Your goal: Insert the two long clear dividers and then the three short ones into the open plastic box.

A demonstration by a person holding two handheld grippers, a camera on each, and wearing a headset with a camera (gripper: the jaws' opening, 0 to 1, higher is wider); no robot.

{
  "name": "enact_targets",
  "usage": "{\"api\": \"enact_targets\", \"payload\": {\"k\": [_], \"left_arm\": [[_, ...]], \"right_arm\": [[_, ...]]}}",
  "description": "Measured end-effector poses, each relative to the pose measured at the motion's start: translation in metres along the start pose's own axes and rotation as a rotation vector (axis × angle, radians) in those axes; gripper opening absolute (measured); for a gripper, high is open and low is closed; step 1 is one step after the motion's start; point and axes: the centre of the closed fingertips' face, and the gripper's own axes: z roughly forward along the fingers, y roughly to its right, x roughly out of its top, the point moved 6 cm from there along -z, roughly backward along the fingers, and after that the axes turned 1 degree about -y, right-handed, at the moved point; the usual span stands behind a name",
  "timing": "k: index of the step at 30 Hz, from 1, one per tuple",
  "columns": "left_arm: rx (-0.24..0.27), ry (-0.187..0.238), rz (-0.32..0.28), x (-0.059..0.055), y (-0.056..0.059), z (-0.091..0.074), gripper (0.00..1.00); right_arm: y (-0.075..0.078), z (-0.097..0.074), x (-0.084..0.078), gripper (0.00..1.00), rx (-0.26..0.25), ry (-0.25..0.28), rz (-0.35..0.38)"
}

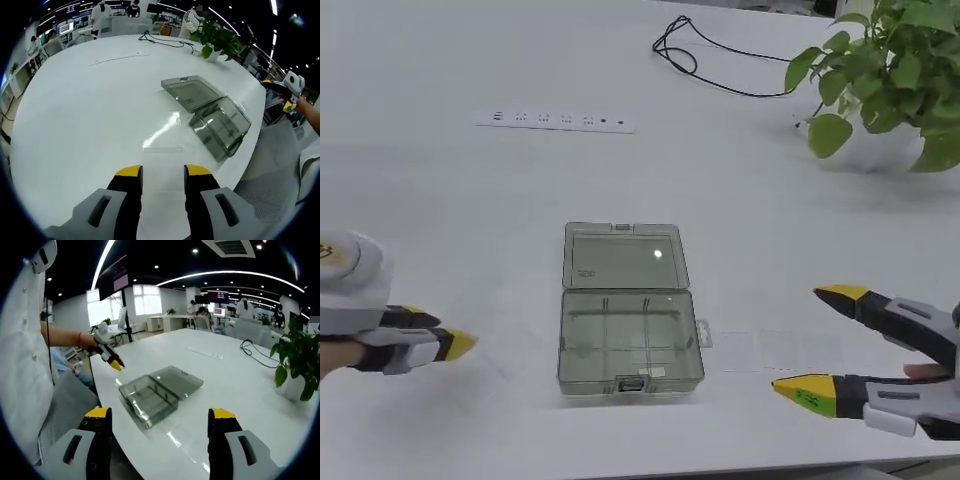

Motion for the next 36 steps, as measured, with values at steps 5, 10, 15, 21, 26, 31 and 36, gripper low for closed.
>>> {"api": "enact_targets", "payload": {"k": [5,10,15,21,26,31,36], "left_arm": [[-0.029,0.057,-0.012,0.009,0.014,-0.005,0.31],[-0.063,0.111,-0.007,0.020,0.030,-0.010,0.31],[-0.091,0.141,0.002,0.028,0.045,-0.012,0.31],[-0.137,0.177,0.012,0.038,0.066,-0.012,0.31],[-0.171,0.207,0.019,0.044,0.082,-0.011,0.31],[-0.195,0.227,0.029,0.049,0.095,-0.010,0.31],[-0.216,0.257,0.018,0.055,0.106,-0.011,0.31]], "right_arm": [[-0.005,0.004,0.011,0.77,0.002,0.019,-0.006],[-0.012,0.011,0.025,0.72,-0.003,0.048,0.007],[-0.020,0.018,0.040,0.67,0.001,0.088,0.037],[-0.030,0.030,0.055,0.62,0.002,0.121,0.076],[-0.037,0.040,0.062,0.58,0.012,0.124,0.138],[-0.043,0.052,0.071,0.54,0.008,0.140,0.179],[-0.046,0.062,0.073,0.46,0.005,0.135,0.239]]}}
